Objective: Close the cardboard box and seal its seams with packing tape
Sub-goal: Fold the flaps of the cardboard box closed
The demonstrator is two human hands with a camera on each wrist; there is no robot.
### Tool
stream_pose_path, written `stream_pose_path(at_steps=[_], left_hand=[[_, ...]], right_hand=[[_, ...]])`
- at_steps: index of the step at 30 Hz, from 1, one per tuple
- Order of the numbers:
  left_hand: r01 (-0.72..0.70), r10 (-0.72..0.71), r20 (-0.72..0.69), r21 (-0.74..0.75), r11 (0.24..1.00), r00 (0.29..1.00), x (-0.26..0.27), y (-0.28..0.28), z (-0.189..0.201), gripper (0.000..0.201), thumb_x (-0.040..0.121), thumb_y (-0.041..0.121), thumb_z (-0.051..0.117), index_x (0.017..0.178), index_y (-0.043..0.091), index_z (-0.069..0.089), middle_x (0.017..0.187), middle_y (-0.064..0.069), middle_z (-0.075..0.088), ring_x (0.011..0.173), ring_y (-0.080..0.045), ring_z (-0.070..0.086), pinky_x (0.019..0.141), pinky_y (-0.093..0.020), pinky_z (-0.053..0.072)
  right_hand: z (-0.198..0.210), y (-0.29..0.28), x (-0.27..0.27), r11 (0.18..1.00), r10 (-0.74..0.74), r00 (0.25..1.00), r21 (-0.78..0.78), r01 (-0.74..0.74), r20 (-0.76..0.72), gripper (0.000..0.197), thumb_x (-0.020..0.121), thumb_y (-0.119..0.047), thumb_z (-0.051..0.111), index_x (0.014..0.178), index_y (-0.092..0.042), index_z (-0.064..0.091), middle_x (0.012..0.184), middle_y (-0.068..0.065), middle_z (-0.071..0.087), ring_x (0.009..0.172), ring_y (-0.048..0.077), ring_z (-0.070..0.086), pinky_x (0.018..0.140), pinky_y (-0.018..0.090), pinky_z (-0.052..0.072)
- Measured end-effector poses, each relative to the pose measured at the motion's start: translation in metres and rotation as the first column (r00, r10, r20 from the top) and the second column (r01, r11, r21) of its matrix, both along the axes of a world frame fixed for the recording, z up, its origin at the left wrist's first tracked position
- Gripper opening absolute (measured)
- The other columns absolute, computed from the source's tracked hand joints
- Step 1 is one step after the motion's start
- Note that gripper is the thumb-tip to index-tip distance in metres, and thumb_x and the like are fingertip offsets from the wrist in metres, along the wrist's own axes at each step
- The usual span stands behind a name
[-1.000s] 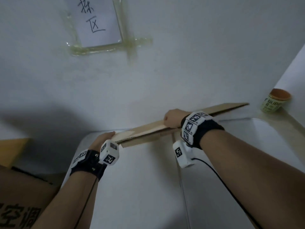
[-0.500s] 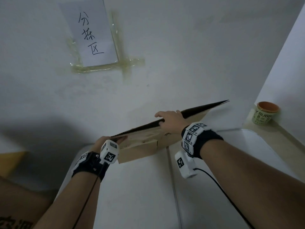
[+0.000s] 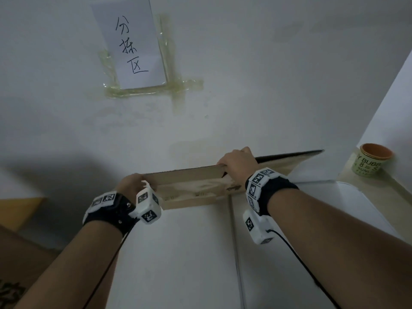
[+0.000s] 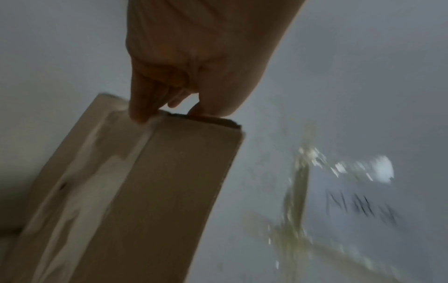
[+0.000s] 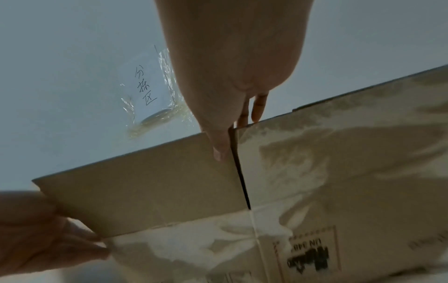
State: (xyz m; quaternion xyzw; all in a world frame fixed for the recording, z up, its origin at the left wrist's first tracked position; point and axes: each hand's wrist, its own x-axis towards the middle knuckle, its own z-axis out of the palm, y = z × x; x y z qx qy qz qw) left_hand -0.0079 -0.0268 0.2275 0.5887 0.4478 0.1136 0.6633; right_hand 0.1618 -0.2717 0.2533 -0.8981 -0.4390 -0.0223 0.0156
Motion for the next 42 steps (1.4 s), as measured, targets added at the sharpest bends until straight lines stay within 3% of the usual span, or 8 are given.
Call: stream_pose_path(at_steps=[2, 5, 11, 19, 22, 28, 34, 42], left_hand=[[0.074, -0.011, -0.172, 0.361, 0.930, 0.985, 0.013, 0.006, 0.021, 0.022, 0.097, 0.008, 0.044, 0.076, 0.010, 0.049, 0.097, -0.014, 0.050, 0.065, -0.021, 0.047, 0.071, -0.030, 0.047], [0.313, -0.144, -0.286, 0.735, 0.602, 0.947, 0.037, -0.016, 0.064, 0.026, 0.100, 0.022, 0.045, 0.103, 0.008, 0.067, 0.110, -0.008, 0.063, 0.097, -0.024, 0.059, 0.092, -0.032, 0.045], [0.874, -0.517, -0.713, 0.452, 0.178, 0.473, 0.083, -0.085, 0.098, 0.051, 0.094, 0.059, 0.042, 0.123, 0.023, 0.062, 0.116, 0.003, 0.064, 0.106, -0.016, 0.059, 0.096, -0.036, 0.046], [0.929, -0.485, -0.801, 0.362, 0.077, 0.352, 0.096, -0.097, 0.075, 0.034, 0.102, 0.031, 0.043, 0.116, 0.007, 0.062, 0.114, -0.013, 0.066, 0.083, -0.016, 0.055, 0.077, -0.029, 0.041], [0.911, -0.451, -0.800, 0.404, 0.084, 0.396, 0.091, -0.093, 0.064, 0.034, 0.102, 0.029, 0.043, 0.119, 0.006, 0.062, 0.118, -0.010, 0.064, 0.092, -0.019, 0.056, 0.080, -0.028, 0.037], [0.880, -0.452, -0.762, 0.456, 0.135, 0.464, 0.088, -0.073, 0.063, 0.031, 0.099, 0.031, 0.050, 0.119, 0.012, 0.065, 0.118, -0.007, 0.066, 0.102, -0.025, 0.061, 0.088, -0.035, 0.046], [0.862, -0.442, -0.757, 0.499, 0.086, 0.482, 0.101, -0.044, 0.056, 0.032, 0.099, 0.031, 0.050, 0.117, 0.009, 0.065, 0.115, -0.009, 0.067, 0.103, -0.025, 0.060, 0.082, -0.028, 0.040], [0.835, -0.513, -0.697, 0.545, 0.073, 0.500, 0.097, -0.035, 0.051, 0.033, 0.098, 0.033, 0.048, 0.113, 0.013, 0.070, 0.111, -0.004, 0.070, 0.105, -0.024, 0.064, 0.090, -0.029, 0.044]], right_hand=[[0.002, 0.002, 0.005, 1.000, 0.009, 0.999, -0.029, -0.007, 0.039, 0.032, 0.090, -0.004, 0.048, 0.093, -0.022, 0.073, 0.089, -0.005, 0.069, 0.083, 0.022, 0.060, 0.082, 0.035, 0.028], [0.009, 0.006, 0.009, 0.995, 0.077, 0.996, -0.073, -0.073, 0.049, 0.024, 0.092, -0.007, 0.048, 0.082, -0.016, 0.068, 0.093, 0.002, 0.070, 0.088, 0.025, 0.062, 0.079, 0.033, 0.029], [0.043, 0.016, 0.010, 0.981, 0.189, 0.980, -0.052, -0.186, 0.057, 0.024, 0.092, -0.010, 0.048, 0.081, -0.015, 0.069, 0.089, 0.007, 0.069, 0.087, 0.029, 0.063, 0.083, 0.035, 0.037], [0.035, 0.007, 0.014, 0.962, 0.266, 0.964, -0.060, -0.265, 0.020, 0.016, 0.093, -0.015, 0.052, 0.086, -0.009, 0.065, 0.095, 0.008, 0.069, 0.090, 0.028, 0.062, 0.078, 0.034, 0.040], [0.024, 0.004, 0.016, 0.970, 0.242, 0.970, 0.026, -0.242, -0.012, 0.017, 0.094, -0.015, 0.050, 0.096, -0.008, 0.065, 0.097, 0.009, 0.067, 0.092, 0.029, 0.061, 0.073, 0.032, 0.042], [0.009, -0.004, 0.023, 0.956, 0.159, 0.987, 0.254, -0.144, -0.040, 0.039, 0.094, -0.041, 0.054, 0.128, -0.021, 0.054, 0.125, -0.001, 0.060, 0.123, 0.023, 0.043, 0.099, 0.040, 0.033], [-0.010, -0.002, 0.012, 0.903, 0.090, 0.994, 0.416, -0.104, 0.054, 0.053, 0.083, -0.062, 0.056, 0.113, -0.019, 0.054, 0.123, -0.003, 0.049, 0.109, 0.018, 0.048, 0.084, 0.037, 0.045], [-0.006, 0.015, 0.001, 0.987, -0.132, 0.990, -0.096, 0.128, -0.039, 0.037, 0.089, -0.005, 0.045, 0.105, -0.027, 0.070, 0.104, -0.004, 0.069, 0.100, 0.019, 0.052, 0.097, 0.037, 0.023]])
